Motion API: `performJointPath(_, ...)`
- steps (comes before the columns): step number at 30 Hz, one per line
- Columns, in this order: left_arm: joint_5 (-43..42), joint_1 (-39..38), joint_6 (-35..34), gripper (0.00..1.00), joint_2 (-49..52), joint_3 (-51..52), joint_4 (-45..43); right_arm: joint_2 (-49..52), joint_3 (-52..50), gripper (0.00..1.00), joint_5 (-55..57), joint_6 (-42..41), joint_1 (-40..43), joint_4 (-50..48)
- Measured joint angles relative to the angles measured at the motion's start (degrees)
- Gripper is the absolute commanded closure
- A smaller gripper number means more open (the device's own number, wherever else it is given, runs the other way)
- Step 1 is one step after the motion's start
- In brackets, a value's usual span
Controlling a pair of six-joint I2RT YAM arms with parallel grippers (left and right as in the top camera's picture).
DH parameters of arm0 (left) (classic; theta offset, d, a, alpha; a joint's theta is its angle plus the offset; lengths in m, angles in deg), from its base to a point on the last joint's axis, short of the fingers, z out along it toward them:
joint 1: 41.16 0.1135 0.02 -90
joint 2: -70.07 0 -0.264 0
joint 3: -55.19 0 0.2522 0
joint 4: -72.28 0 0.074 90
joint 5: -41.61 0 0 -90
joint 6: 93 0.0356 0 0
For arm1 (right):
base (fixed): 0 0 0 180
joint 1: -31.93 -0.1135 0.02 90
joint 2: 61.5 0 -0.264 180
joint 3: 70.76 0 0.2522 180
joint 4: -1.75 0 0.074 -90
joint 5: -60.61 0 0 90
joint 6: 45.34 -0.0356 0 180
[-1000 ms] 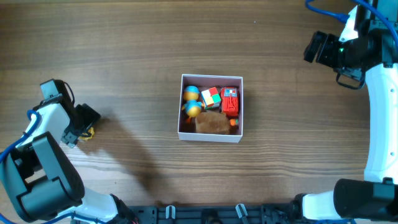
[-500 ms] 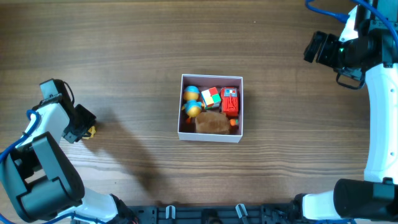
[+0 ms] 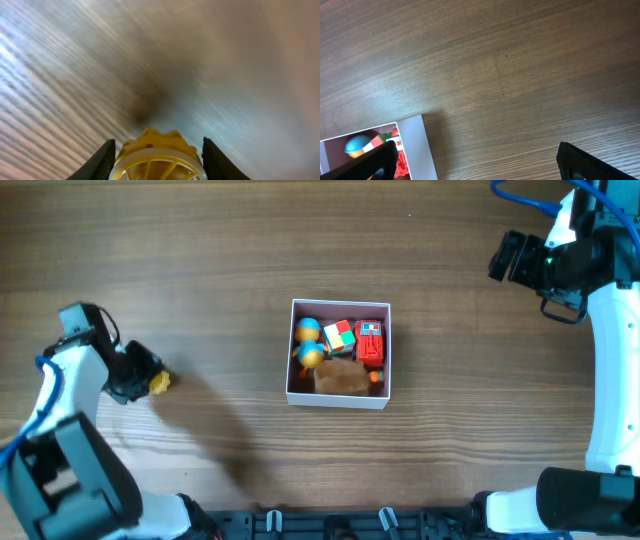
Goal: Pack container
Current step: 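Move the left gripper to the gold coin and grasp it, then carry the gold coin over the box and drop it inside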
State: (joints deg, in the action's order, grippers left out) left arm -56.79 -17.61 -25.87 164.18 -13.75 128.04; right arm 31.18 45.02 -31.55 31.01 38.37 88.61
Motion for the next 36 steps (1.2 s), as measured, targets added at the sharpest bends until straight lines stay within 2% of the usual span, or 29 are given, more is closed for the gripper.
performJointPath(3, -2.6, -5.7, 2.1, 0.96, -8.3, -3.8, 2.1, 0.0, 0.0, 0.00, 0.0, 0.0, 0.0, 0.0)
performJointPath(5, -3.7, -17.7, 8.2, 0.96, -17.4, -7.8, 2.2, 0.0, 0.0, 0.00, 0.0, 0.0, 0.0, 0.0)
performJointPath(7, -2.8, -26.8, 14.2, 0.96, -21.2, -9.4, 1.2, 0.0, 0.0, 0.00, 0.0, 0.0, 0.0, -0.1)
performJointPath(10, 1.2, -46.9, 27.1, 0.96, -23.5, -10.4, -0.3, 0.0, 0.0, 0.00, 0.0, 0.0, 0.0, -0.2)
performJointPath(13, 6.0, -59.4, 36.0, 0.96, -19.4, -10.4, -0.2, 1.0, 0.0, 0.00, 0.0, 0.0, 0.0, -0.2)
performJointPath(16, 9.3, -63.3, 39.6, 0.96, -9.0, -10.4, 0.8, 3.0, 0.0, 0.00, 0.0, 0.0, 0.0, -0.1)
performJointPath(21, 11.7, -61.5, 40.6, 0.94, 1.4, -10.4, 2.4, 3.5, 0.0, 0.00, 0.0, 0.0, 0.0, 0.0)
performJointPath(22, 11.8, -61.1, 40.6, 0.66, 2.2, -10.4, 2.6, 3.5, 0.0, 0.00, 0.0, 0.0, 0.0, 0.0)
performJointPath(24, 11.8, -61.0, 40.6, 0.64, 2.4, -10.4, 2.6, 3.5, 0.0, 0.00, 0.0, 0.0, 0.0, 0.0)
performJointPath(25, 11.8, -61.0, 40.7, 0.45, 2.4, -10.4, 2.6, 3.5, 0.0, 0.00, 0.0, 0.0, 0.0, 0.0)
performJointPath(26, 11.8, -61.0, 40.7, 0.38, 2.4, -10.4, 2.6, 3.5, 0.0, 0.00, 0.0, 0.0, 0.0, 0.0)
performJointPath(27, 11.8, -61.0, 40.5, 0.37, 2.4, -10.4, 2.6, 3.5, 0.0, 0.00, 0.0, 0.0, 0.0, 0.0)
performJointPath(28, 11.8, -61.0, 41.2, 0.30, 2.4, -10.4, 2.5, 3.5, 0.0, 0.00, 0.0, 0.0, 0.0, 0.0)
performJointPath(32, 11.8, -61.0, 41.2, 0.29, 2.4, -10.5, 2.2, 3.5, 0.0, 0.00, 0.0, 0.0, 0.0, 0.0)
performJointPath(33, 11.8, -61.0, 41.2, 0.25, 2.4, -10.8, 2.4, 3.5, 0.0, 0.00, 0.0, 0.0, 0.0, 0.0)
performJointPath(34, 12.1, -61.0, 41.2, 0.10, 2.3, -11.5, 2.6, 3.5, 0.0, 0.00, 0.0, 0.0, 0.0, 0.0)
performJointPath(35, 12.3, -61.0, 41.3, 0.03, 1.6, -12.7, 2.7, 3.5, 0.0, 0.00, 0.0, 0.0, 0.0, 0.0)
performJointPath(36, 12.5, -61.0, 41.4, 0.00, 0.6, -13.7, 2.7, 3.5, 0.0, 0.00, 0.0, 0.0, 0.0, 0.0)
